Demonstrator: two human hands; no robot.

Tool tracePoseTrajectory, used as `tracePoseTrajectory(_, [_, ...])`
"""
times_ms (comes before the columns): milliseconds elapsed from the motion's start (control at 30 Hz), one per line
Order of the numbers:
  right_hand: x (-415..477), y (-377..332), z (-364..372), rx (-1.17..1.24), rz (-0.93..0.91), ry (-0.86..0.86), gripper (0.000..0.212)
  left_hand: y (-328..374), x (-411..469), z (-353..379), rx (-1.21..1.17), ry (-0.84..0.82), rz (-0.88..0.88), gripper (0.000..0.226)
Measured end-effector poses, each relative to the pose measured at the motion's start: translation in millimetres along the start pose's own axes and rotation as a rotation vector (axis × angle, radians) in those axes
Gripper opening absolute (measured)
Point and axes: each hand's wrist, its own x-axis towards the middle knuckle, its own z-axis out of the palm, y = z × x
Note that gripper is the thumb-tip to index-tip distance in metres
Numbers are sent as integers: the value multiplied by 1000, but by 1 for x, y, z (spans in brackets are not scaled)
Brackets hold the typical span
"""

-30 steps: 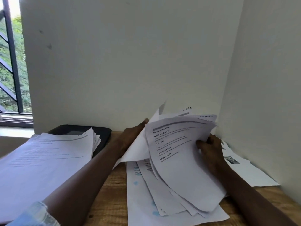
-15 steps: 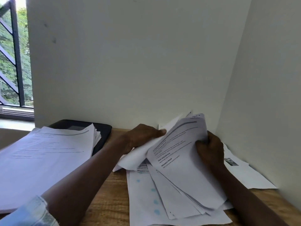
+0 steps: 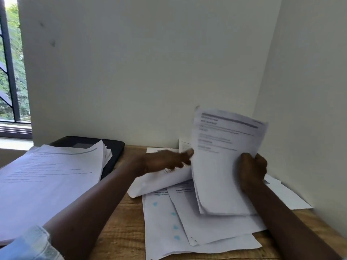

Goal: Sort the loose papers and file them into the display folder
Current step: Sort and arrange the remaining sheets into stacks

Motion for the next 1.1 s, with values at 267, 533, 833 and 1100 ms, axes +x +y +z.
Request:
tracePoseTrajectory(267, [29,-4,-11,188,320,-35,26,-5,10,15,311,83,-150,83])
tracePoseTrajectory(533, [23,-3,-1,215,338,-170,5,-38,14,-10,778,302,-390,103])
tracePoseTrajectory(833, [33,17,13,240,253,-303,13,-79,31,-27,294,599,-271,35])
tracePoseTrajectory(1100, [18,22,23,322,260,-373,16,-52,21,-32,-170,896,-12,11])
